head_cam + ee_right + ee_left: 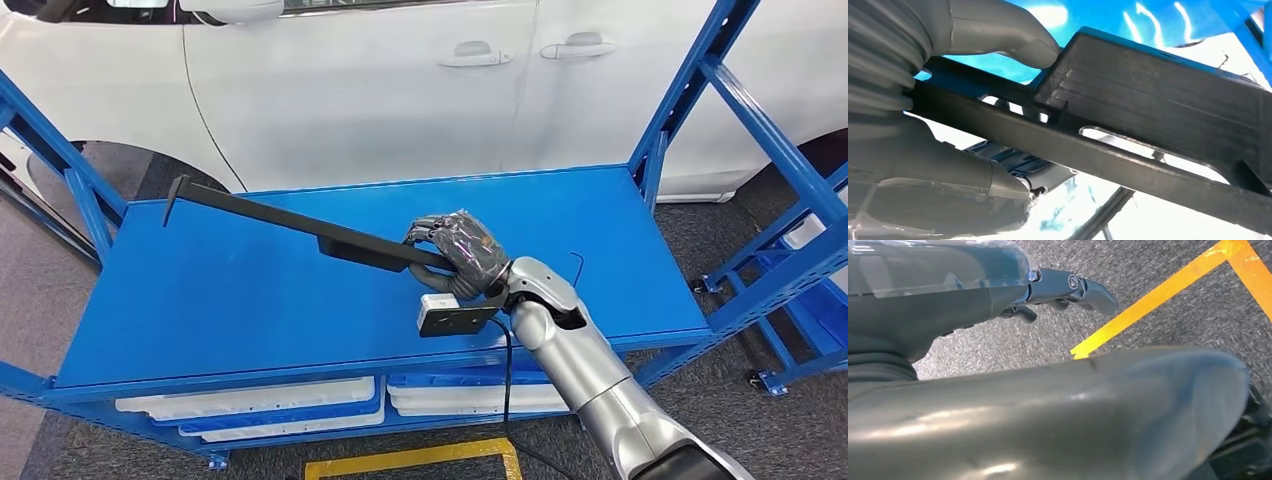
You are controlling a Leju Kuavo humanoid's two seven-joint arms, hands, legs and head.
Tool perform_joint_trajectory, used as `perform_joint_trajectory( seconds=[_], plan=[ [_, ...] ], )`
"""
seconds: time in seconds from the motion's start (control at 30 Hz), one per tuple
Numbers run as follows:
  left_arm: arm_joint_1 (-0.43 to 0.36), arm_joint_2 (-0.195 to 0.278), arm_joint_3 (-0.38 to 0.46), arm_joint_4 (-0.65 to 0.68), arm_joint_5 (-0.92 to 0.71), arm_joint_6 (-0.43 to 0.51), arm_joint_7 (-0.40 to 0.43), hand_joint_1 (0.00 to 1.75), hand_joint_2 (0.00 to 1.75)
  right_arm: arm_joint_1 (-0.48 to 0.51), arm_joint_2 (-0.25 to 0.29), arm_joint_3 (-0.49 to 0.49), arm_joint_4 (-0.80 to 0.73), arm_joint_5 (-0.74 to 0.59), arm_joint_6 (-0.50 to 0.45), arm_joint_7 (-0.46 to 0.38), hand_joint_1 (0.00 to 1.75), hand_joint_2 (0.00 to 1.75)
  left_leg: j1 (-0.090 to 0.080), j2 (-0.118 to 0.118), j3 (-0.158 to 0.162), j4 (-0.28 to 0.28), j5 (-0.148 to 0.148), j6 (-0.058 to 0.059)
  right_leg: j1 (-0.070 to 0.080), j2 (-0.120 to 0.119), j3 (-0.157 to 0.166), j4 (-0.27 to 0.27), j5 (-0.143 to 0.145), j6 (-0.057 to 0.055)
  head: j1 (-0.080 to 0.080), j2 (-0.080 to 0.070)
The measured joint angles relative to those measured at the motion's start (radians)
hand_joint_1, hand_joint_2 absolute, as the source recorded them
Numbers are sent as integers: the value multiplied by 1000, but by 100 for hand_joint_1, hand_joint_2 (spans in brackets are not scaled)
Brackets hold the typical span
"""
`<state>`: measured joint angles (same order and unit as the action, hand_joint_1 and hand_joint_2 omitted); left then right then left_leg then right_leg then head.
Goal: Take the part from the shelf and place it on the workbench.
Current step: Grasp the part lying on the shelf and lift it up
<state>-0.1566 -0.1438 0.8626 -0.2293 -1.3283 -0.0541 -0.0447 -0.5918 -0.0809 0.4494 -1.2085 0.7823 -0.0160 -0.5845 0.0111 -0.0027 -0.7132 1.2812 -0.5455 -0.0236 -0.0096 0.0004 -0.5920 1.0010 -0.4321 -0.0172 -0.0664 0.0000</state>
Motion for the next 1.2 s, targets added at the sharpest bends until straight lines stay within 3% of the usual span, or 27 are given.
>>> perform_joint_trajectory(
  seconds=[0.1, 0.17, 0.23, 0.3, 0.33, 0.4, 0.43, 0.47, 0.5, 0.53, 0.57, 0.63, 0.7, 0.8, 0.87, 0.93, 0.97, 1.0, 1.03, 1.1, 1.17, 1.2],
  plan=[
    [1, 3, 0, 0, 7, 8, -3, 0, 0, -35, 0, -7, -69, 4, 13, 30, 140, 175, -1, 1, 82, -188, 98, 9, 2, 4, -1, 11, -7, 7, 0, 0],
    [1, 5, 0, 0, 13, 17, -8, 0, 0, -85, 0, -19, -112, -39, 61, 52, 144, 175, -4, -1, 108, -252, 114, 18, 5, 7, -9, 18, -9, 16, 0, 0],
    [2, 6, 0, 0, 19, 27, -12, 0, 87, -132, 1, -40, -155, -139, 140, 59, 144, 175, -5, -4, 105, -255, 113, 28, 6, 6, -15, 20, -8, 26, 0, 0],
    [5, 6, 1, 0, 20, 38, -15, 0, 175, -160, 4, -68, -198, -261, 219, 58, 144, 175, -2, -6, 106, -261, 118, 40, 4, 5, -23, 40, -24, 37, 0, 0],
    [5, 6, 1, 0, 20, 43, -16, 0, 175, -167, 6, -83, -219, -320, 255, 58, 146, 175, 0, -6, 108, -265, 119, 45, 3, 5, -39, 77, -48, 42, 0, 0],
    [6, 6, 0, 0, 15, 51, -15, 0, 175, -170, 10, -111, -259, -432, 317, 58, 148, 175, 0, -6, 109, -265, 119, 51, 1, 4, -99, 203, -109, 49, 0, 0],
    [6, 5, 0, 0, 12, 52, -14, 0, 175, -165, 12, -123, -277, -482, 343, 60, 149, 175, 0, -6, 109, -265, 119, 52, 0, 4, -131, 266, -131, 51, 0, 0],
    [7, 5, -1, 0, 10, 53, -13, 0, 175, -158, 14, -133, -294, -527, 365, 65, 151, 175, 0, -6, 109, -264, 118, 53, -1, 4, -150, 300, -134, 52, 0, 0],
    [8, 5, -1, 0, 8, 53, -6, 0, 175, -151, 17, -143, -312, -570, 386, 77, 151, 175, -1, -7, 110, -264, 117, 52, -1, 4, -151, 296, -119, 52, 0, 0],
    [9, 5, -2, 0, 6, 49, 8, 0, 175, -142, 20, -153, -327, -613, 405, 89, 151, 175, -1, -9, 112, -263, 116, 52, -2, 4, -132, 252, -87, 49, 0, 0],
    [15, 5, -2, 0, 5, 46, 22, 0, 175, -131, 22, -162, -338, -652, 421, 94, 152, 175, -1, -10, 114, -263, 114, 50, 0, 4, -96, 179, -48, 43, 0, 0],
    [36, 6, -2, 1, 4, 44, 41, 0, 175, -95, 27, -177, -341, -717, 451, 64, 156, 175, -4, -10, 118, -262, 110, 44, 6, 4, -34, 53, -4, 31, 0, 0],
    [60, 7, -1, 1, 6, 50, 38, 0, 175, -48, 32, -184, -334, -757, 479, 19, 163, 175, -4, -9, 119, -263, 108, 35, 12, 4, -17, 16, -2, 24, 0, 0],
    [80, 8, 0, 1, 12, 56, 38, 0, 175, 27, 38, -188, -332, -834, 537, 8, 169, 175, -4, -7, 117, -254, 95, 21, 6, 1, -10, 2, 3, 12, 0, 0],
    [81, 8, 2, 2, 19, 56, 40, 0, 175, 89, 46, -187, -346, -888, 576, 9, 169, 175, -4, -5, 85, -175, 46, 13, 2, -6, -3, -6, 5, 3, 0, 0],
    [76, 8, 6, 2, 22, 54, 42, 0, 175, 151, 53, -187, -366, -917, 594, 9, 170, 175, -3, -4, 33, -47, -16, 7, 3, -12, -2, -6, 3, -1, 0, 0],
    [73, 8, 7, 2, 23, 53, 41, 0, 175, 175, 55, -186, -373, -922, 597, 10, 170, 175, -3, -3, 18, -5, -28, 4, 3, -14, -1, -5, 2, -2, 0, 0],
    [70, 9, 8, 2, 23, 53, 42, 0, 175, 194, 56, -186, -379, -926, 599, 12, 171, 175, -2, -3, 19, 3, -22, 3, 3, -14, -1, -3, 2, -2, 0, 0],
    [69, 9, 9, 2, 24, 54, 43, 0, 175, 208, 56, -186, -385, -933, 605, 14, 171, 175, -1, -2, 40, -29, 1, 3, 3, -13, -1, -1, 1, -2, 0, 0],
    [71, 10, 12, 2, 27, 56, 50, 0, 175, 229, 56, -185, -402, -956, 622, 15, 171, 175, 2, -1, 110, -160, 59, 5, 4, -8, -1, 5, -3, 4, 0, 0],
    [74, 11, 15, 2, 32, 58, 54, 0, 175, 249, 57, -181, -423, -975, 638, 15, 173, 175, 0, -2, 153, -251, 78, 13, 6, -5, -6, 13, -5, 13, 0, 0],
    [74, 11, 17, 2, 34, 59, 54, 0, 175, 260, 57, -176, -434, -979, 642, 15, 172, 175, -2, -3, 156, -260, 72, 18, 7, -5, -9, 14, -4, 18, 0, 0]
  ],
)
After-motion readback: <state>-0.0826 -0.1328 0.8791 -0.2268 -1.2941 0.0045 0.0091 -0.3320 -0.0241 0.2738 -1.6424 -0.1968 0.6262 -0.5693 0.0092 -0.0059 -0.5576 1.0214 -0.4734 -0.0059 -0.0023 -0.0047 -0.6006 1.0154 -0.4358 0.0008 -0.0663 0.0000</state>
